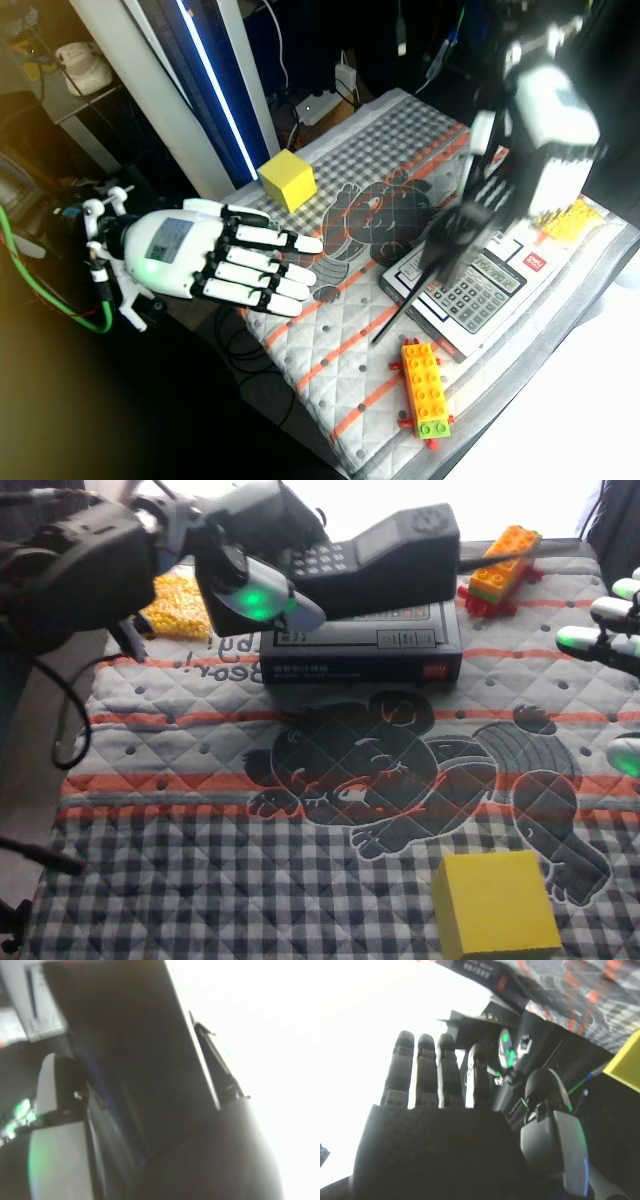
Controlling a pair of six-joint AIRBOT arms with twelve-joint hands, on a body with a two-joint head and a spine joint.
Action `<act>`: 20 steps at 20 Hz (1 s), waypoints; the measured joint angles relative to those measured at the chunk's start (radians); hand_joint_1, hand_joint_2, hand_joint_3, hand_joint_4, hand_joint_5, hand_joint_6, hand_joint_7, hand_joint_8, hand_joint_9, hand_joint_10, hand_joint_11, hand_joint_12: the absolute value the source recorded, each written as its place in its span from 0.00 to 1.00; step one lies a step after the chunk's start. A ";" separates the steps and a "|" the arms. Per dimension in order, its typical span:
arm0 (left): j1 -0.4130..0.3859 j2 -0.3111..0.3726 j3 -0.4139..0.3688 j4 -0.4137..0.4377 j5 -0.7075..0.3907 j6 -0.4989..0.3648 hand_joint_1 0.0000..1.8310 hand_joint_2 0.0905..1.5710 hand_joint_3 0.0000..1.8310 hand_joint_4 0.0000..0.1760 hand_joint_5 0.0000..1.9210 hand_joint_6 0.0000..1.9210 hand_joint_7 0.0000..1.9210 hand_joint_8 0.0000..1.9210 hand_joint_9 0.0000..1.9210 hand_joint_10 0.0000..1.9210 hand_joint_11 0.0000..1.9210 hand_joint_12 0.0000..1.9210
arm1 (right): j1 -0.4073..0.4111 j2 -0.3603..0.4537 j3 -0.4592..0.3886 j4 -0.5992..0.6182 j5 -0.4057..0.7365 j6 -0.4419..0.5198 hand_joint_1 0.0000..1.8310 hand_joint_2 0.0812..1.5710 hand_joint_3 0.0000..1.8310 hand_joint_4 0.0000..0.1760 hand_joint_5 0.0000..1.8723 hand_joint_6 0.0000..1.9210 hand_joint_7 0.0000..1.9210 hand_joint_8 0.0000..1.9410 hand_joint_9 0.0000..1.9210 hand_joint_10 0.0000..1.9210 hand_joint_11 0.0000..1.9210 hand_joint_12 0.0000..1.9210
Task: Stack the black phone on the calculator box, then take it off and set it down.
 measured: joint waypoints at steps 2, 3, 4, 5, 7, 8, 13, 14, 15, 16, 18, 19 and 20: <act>0.001 -0.007 0.015 -0.019 0.009 -0.001 0.63 0.63 0.00 0.17 0.31 0.01 0.37 0.10 0.35 0.20 0.16 0.55 | 0.002 0.000 0.000 0.002 0.003 0.001 0.00 0.77 0.00 1.00 0.09 0.00 0.08 0.00 0.07 0.01 0.07 0.03; 0.002 -0.009 0.020 -0.023 0.010 -0.001 0.63 0.63 0.00 0.17 0.31 0.01 0.37 0.10 0.35 0.20 0.16 0.55 | 0.002 0.000 0.000 0.001 0.002 0.001 0.00 0.77 0.00 1.00 0.09 0.00 0.08 0.00 0.07 0.01 0.07 0.03; 0.006 -0.009 0.024 -0.028 0.006 -0.005 0.61 0.60 0.00 0.25 0.28 0.00 0.34 0.03 0.32 0.12 0.12 0.55 | 0.002 -0.001 0.000 0.000 0.002 0.001 0.00 0.78 0.00 1.00 0.09 0.00 0.09 0.00 0.07 0.01 0.07 0.03; 0.011 -0.009 0.024 -0.031 -0.001 -0.006 0.61 0.59 0.00 0.23 0.27 0.00 0.33 0.01 0.32 0.08 0.10 0.57 | 0.002 -0.001 0.000 -0.002 0.002 0.002 0.00 0.77 0.00 1.00 0.09 0.00 0.09 0.00 0.07 0.01 0.06 0.02; 0.016 -0.011 0.024 -0.029 -0.002 -0.005 0.58 0.60 0.00 0.25 0.24 0.00 0.28 0.00 0.28 0.02 0.06 0.56 | 0.002 -0.003 0.000 -0.001 0.002 0.005 0.00 0.78 0.00 1.00 0.09 0.00 0.08 0.00 0.07 0.01 0.06 0.02; 0.016 -0.012 0.024 -0.030 -0.003 -0.006 0.60 0.58 0.00 0.44 0.21 0.00 0.25 0.00 0.26 0.01 0.03 0.55 | 0.002 -0.006 0.000 -0.002 0.002 0.005 0.00 0.79 0.00 0.93 0.09 0.00 0.09 0.00 0.07 0.00 0.06 0.02; 0.026 -0.013 0.017 -0.033 -0.026 -0.006 0.58 0.56 0.00 0.73 0.14 0.00 0.19 0.00 0.20 0.00 0.00 0.49 | 0.002 -0.007 0.000 -0.001 0.002 0.009 0.00 0.79 0.00 0.94 0.08 0.00 0.09 0.00 0.08 0.00 0.06 0.02; 0.029 -0.013 0.015 -0.032 -0.028 -0.005 0.55 0.56 0.00 0.89 0.11 0.00 0.17 0.00 0.18 0.00 0.00 0.43 | 0.002 -0.007 0.000 -0.002 0.002 0.009 0.00 0.80 0.00 0.93 0.08 0.00 0.09 0.00 0.08 0.00 0.06 0.02; 0.030 -0.011 0.007 -0.034 -0.034 -0.005 0.51 0.55 0.00 0.98 0.09 0.00 0.14 0.00 0.15 0.00 0.00 0.41 | 0.002 -0.007 0.000 -0.001 0.002 0.010 0.00 0.79 0.00 0.95 0.08 0.00 0.09 0.00 0.07 0.00 0.05 0.02; 0.030 -0.005 -0.007 -0.035 -0.041 -0.005 0.49 0.55 0.00 1.00 0.08 0.00 0.13 0.00 0.14 0.00 0.00 0.41 | 0.002 -0.007 0.000 -0.001 0.002 0.010 0.00 0.78 0.00 0.98 0.08 0.00 0.09 0.00 0.07 0.00 0.05 0.02; 0.048 0.033 -0.079 -0.029 -0.079 -0.008 0.48 0.52 0.00 1.00 0.05 0.00 0.07 0.00 0.07 0.00 0.00 0.26 | 0.014 -0.010 0.001 -0.001 0.000 0.012 0.00 0.77 0.00 1.00 0.09 0.00 0.10 0.00 0.08 0.00 0.07 0.02; 0.052 0.053 -0.111 -0.023 -0.092 -0.009 0.46 0.51 0.00 1.00 0.04 0.00 0.04 0.00 0.03 0.01 0.00 0.12 | 0.023 -0.011 0.001 0.001 -0.001 0.012 0.00 0.79 0.00 1.00 0.08 0.00 0.09 0.00 0.07 0.00 0.06 0.02; 0.055 0.063 -0.125 -0.018 -0.105 -0.009 0.46 0.51 0.00 1.00 0.04 0.00 0.04 0.00 0.03 0.01 0.00 0.12 | 0.028 -0.014 0.004 0.001 -0.002 0.012 0.00 0.79 0.00 1.00 0.08 0.00 0.09 0.00 0.07 0.00 0.06 0.02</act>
